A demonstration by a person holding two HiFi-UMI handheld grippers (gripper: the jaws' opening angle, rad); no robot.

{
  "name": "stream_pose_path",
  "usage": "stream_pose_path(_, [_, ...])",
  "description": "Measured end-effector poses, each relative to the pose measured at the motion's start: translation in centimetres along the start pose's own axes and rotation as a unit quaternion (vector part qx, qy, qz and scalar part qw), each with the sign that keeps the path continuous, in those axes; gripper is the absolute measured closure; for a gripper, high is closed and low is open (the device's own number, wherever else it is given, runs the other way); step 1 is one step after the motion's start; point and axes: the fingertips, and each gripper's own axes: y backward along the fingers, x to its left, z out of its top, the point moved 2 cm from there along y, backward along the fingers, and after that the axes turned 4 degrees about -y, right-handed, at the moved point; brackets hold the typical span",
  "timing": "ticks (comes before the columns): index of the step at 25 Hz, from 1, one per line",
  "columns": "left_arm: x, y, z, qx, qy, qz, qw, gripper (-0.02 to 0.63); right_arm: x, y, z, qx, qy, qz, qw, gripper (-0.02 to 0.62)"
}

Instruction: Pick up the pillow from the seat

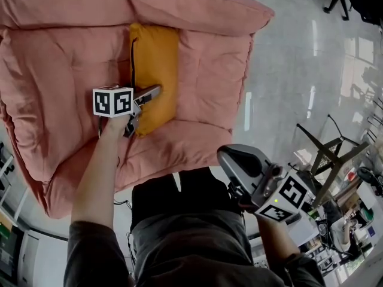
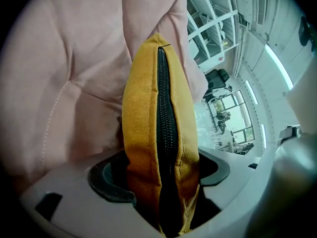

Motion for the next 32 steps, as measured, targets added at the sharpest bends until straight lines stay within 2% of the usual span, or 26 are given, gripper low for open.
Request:
stream_pose_path(6, [-2.2, 2.0, 1.2, -0.004, -0.014, 0.013, 0.9998, 0.261, 0.8, 1.0, 1.6, -0.024, 0.016, 0.009, 1.0, 0.58])
stream_pose_path(10, [-5.6, 3.9, 2.2, -0.015, -0.025, -0.003, 0.9996, 0.264, 1.6, 2.3, 3.4, -0.041, 0.029, 0.017, 0.999, 0.58])
stream_pose_path(15, [-10.6, 9.1, 4.6, -0.073, -0.031, -0.039, 0.9961, 0.265, 4.2, 3.3, 5.4, -0.065, 0.047, 0.028, 0.996, 0.58])
stream_pose_path(21, [-17.4, 16.1, 8.9, -0.147, -0.068, -0.084, 0.9832, 0.265, 8.4, 4.4, 8.8, -0.107, 0.088, 0.037, 0.99, 0.58])
stream_pose_path(27, [-23.5, 23.3, 10.9, -0.188, -0.117, -0.116, 0.9683, 0.265, 13.7, 6.1, 11.9, -0.144, 0.126, 0.04, 0.981, 0.58])
stream_pose_path(32, [-27.3, 29.5, 12.3, -0.228, -0.144, -0.15, 0.9513, 0.265, 17.7, 6.9, 13.8, -0.171, 0.154, 0.033, 0.973, 0.58])
